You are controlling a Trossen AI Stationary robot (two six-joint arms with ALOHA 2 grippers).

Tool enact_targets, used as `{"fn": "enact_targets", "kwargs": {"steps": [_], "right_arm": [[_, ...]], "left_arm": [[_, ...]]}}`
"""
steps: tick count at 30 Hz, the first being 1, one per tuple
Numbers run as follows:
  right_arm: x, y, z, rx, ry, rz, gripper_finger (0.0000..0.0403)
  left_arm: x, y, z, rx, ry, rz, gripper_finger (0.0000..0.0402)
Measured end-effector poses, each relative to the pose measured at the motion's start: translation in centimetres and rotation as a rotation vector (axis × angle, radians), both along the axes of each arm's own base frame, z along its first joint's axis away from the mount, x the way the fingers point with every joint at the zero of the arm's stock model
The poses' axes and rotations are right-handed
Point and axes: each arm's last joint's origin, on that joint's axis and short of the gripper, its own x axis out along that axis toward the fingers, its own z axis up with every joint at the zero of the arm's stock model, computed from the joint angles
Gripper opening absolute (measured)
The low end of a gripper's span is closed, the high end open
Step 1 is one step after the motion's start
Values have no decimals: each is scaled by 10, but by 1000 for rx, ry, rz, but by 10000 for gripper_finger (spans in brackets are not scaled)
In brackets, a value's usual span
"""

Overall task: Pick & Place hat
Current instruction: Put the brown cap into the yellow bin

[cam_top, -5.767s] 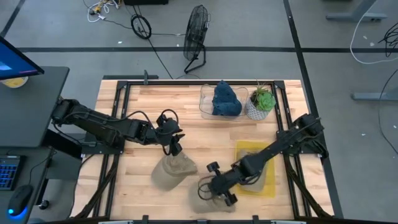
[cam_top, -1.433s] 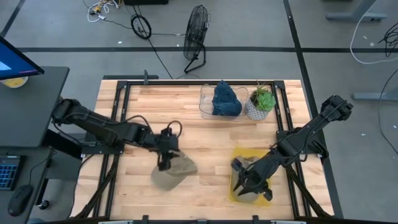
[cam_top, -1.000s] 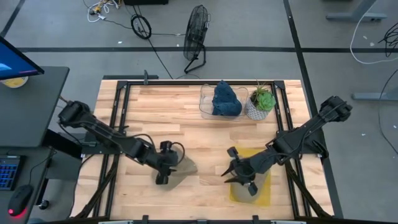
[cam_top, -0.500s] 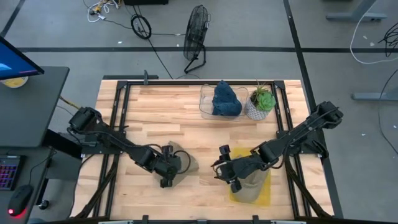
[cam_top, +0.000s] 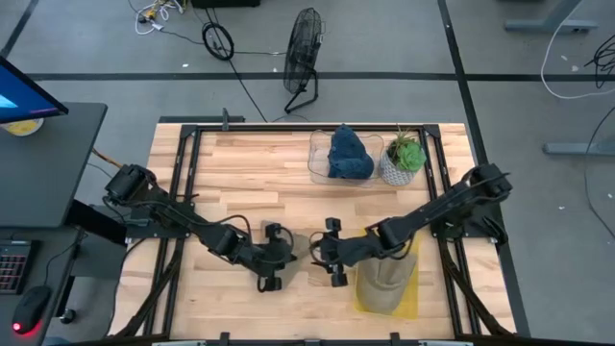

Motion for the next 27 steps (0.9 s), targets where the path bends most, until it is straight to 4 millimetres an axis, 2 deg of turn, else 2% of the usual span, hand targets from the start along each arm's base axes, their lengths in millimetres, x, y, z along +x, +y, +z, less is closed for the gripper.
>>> {"fn": "enact_targets", "kwargs": {"steps": [3, 6, 11, 15, 18, 23, 27], "right_arm": [[6, -5, -12, 8, 40, -6, 208], [9, -6, -18, 2, 48, 7, 208], [17, -10, -22, -7, 11, 10, 207], [22, -16, -31, -10, 29, -12, 207], [25, -20, -37, -13, 45, -22, 207], [27, -21, -40, 46, 57, 33, 207], [28, -18, -39, 70, 39, 62, 207]], "left_arm": [[-2, 1, 0, 7, 16, 0, 11], [-5, 2, -1, 6, 56, 4, 30], [-14, 11, -9, 0, 180, 70, 102], [-10, 6, -13, -33, 175, 39, 165], [-8, 4, -20, -16, 194, 21, 194], [-7, 4, -27, -15, 214, 39, 200], [-6, 0, -13, -35, 172, 24, 184]]}}
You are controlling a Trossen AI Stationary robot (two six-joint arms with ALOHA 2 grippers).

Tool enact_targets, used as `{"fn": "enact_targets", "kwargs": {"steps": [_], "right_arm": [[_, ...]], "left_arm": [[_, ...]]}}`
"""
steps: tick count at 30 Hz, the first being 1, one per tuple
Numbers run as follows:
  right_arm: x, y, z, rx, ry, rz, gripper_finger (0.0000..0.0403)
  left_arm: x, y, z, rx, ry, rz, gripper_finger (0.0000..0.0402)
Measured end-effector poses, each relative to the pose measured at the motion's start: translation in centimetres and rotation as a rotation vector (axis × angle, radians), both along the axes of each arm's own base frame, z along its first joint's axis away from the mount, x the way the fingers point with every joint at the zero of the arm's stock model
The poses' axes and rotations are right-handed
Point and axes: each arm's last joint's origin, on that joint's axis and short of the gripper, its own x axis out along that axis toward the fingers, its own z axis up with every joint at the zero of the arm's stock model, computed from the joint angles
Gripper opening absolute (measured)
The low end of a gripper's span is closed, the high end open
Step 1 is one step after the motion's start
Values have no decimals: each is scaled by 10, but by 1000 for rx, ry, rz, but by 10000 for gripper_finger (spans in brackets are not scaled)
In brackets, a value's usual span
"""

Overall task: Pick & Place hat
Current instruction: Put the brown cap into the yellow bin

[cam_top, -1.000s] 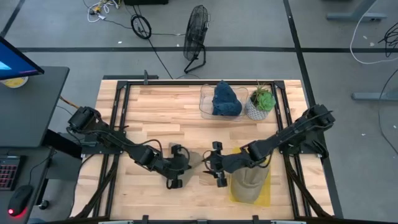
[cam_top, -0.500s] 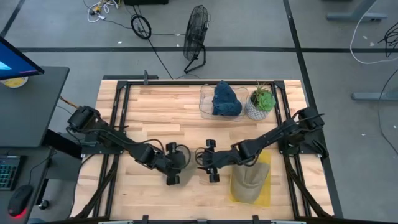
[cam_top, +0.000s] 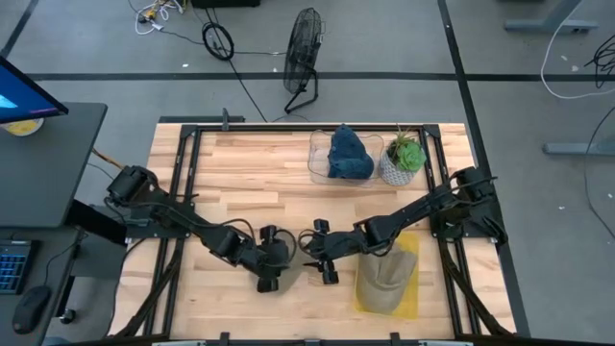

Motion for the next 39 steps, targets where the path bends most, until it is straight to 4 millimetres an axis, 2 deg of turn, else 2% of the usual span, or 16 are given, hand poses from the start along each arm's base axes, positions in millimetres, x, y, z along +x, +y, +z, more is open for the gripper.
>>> {"fn": "enact_targets", "kwargs": {"steps": [3, 7, 13, 18, 21, 26, 27, 33, 39], "right_arm": [[0, 0, 0, 0, -1, 0, 207], [0, 0, 0, 1, -4, -1, 207], [0, 0, 0, 3, 0, -2, 207], [0, 1, 0, 18, 8, 21, 207], [1, 3, 2, 34, -14, 39, 207], [1, 3, 3, 42, -27, 43, 207], [1, 3, 3, 43, -23, 42, 207], [1, 3, 2, 31, -17, 47, 207], [-2, 0, -2, -8, 42, 46, 207]], "left_arm": [[2, -2, 15, -13, -40, -13, 174], [1, -2, 19, -11, -31, -23, 168], [-3, -2, -14, -21, 90, 8, 167], [-2, -7, -22, -11, 86, 3, 165], [-1, -8, -22, -6, 79, -14, 138], [7, -3, -19, -29, 15, 8, 26], [10, -2, -17, -35, -15, 20, 15], [22, -4, -4, -14, -193, -18, 11], [26, -13, 6, 29, -230, -82, 7]]}}
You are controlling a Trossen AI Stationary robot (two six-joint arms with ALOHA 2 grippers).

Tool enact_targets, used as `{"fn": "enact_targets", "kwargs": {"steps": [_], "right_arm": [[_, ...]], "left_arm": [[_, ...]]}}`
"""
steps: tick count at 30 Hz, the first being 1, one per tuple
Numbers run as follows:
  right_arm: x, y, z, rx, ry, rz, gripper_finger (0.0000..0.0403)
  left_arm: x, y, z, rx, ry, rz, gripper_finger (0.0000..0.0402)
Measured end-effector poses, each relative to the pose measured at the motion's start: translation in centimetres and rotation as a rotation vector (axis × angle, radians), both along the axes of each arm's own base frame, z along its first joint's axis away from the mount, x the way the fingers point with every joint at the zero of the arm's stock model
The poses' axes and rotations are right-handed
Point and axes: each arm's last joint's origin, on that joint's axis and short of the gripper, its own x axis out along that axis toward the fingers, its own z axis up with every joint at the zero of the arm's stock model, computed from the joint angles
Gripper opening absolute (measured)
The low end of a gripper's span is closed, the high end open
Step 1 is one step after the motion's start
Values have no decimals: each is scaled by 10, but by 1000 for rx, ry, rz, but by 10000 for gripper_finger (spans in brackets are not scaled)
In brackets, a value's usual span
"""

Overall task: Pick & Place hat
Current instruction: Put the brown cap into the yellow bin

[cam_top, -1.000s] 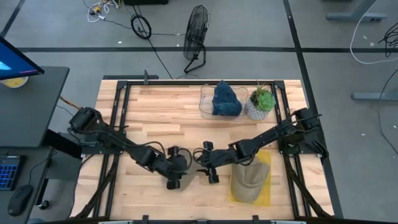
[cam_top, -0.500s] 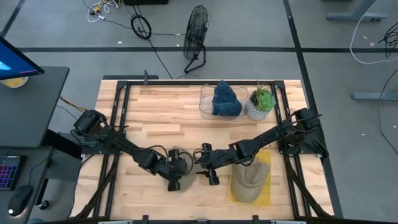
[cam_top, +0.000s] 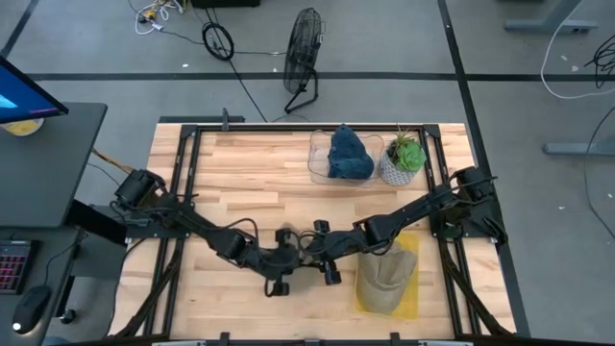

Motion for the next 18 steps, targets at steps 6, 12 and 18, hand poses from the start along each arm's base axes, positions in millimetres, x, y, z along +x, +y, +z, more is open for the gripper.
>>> {"fn": "enact_targets", "kwargs": {"steps": [6, 12, 18], "right_arm": [[-2, 5, 1, 13, 7, 13, 148], [-2, 7, 11, -31, 59, 41, 14], [-5, 6, 20, -78, 218, 17, 13]], "left_arm": [[-1, -6, 4, 51, -14, 10, 9], [-2, -4, 3, 25, 1, 51, 24], [-4, -1, 1, 47, 40, 52, 99]]}}
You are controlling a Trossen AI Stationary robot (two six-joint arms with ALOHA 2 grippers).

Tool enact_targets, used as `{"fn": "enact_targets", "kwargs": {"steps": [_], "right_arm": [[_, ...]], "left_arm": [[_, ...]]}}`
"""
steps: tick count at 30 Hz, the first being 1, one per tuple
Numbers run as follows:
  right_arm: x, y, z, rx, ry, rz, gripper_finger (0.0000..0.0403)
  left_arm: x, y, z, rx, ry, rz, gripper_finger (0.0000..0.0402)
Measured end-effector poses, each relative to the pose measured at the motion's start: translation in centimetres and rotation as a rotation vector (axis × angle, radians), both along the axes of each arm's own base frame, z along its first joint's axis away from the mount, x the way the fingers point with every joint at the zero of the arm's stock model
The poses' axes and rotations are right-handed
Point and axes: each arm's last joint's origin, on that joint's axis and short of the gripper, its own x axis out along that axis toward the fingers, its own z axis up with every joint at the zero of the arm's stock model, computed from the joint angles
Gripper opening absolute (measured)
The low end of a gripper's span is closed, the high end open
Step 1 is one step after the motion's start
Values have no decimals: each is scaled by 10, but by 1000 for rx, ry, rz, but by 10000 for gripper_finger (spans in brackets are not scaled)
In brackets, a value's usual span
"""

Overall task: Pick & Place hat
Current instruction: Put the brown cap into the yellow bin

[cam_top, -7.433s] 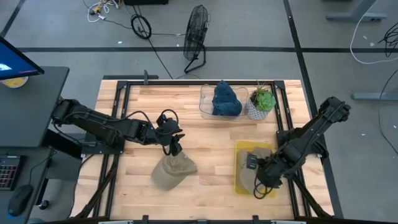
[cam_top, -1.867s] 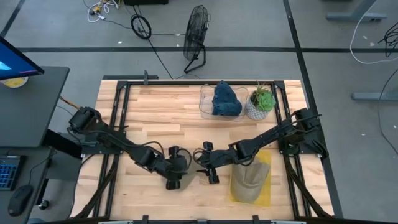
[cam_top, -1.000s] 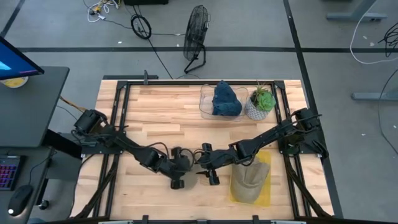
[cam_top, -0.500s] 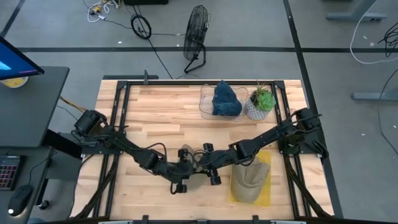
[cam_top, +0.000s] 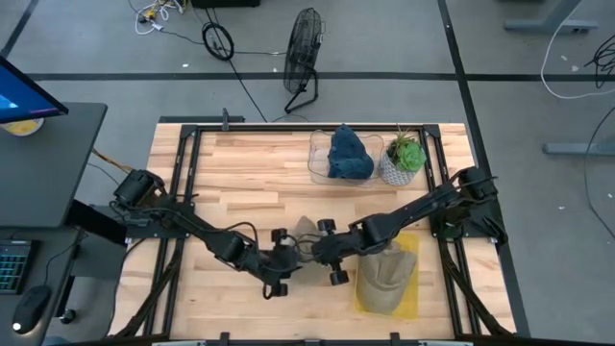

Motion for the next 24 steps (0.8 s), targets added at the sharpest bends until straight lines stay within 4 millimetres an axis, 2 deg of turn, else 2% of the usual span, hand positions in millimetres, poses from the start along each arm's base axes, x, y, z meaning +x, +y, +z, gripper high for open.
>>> {"fn": "enact_targets", "kwargs": {"steps": [4, 7, 9, 13, 17, 20, 24], "right_arm": [[-2, 5, 13, -29, 69, 12, 8], [-2, 13, 38, -90, 99, 7, 6], [-8, 17, 56, -184, 158, 1, 4], [-23, 29, 101, -306, 199, -53, 4], [-48, 36, 142, -385, 273, -61, 3], [-70, 42, 160, -406, 306, -73, 3], [-101, 44, 179, -388, 264, -101, 2]], "left_arm": [[0, 3, 0, 61, -22, 67, 161], [0, 5, 1, 107, -47, 125, 195], [0, 5, 1, 121, -55, 142, 209], [-1, 5, 1, 131, -52, 149, 217], [-1, 7, 0, 137, -44, 152, 214], [0, 9, 0, 138, -42, 157, 214], [0, 9, 0, 138, -41, 157, 214]]}}
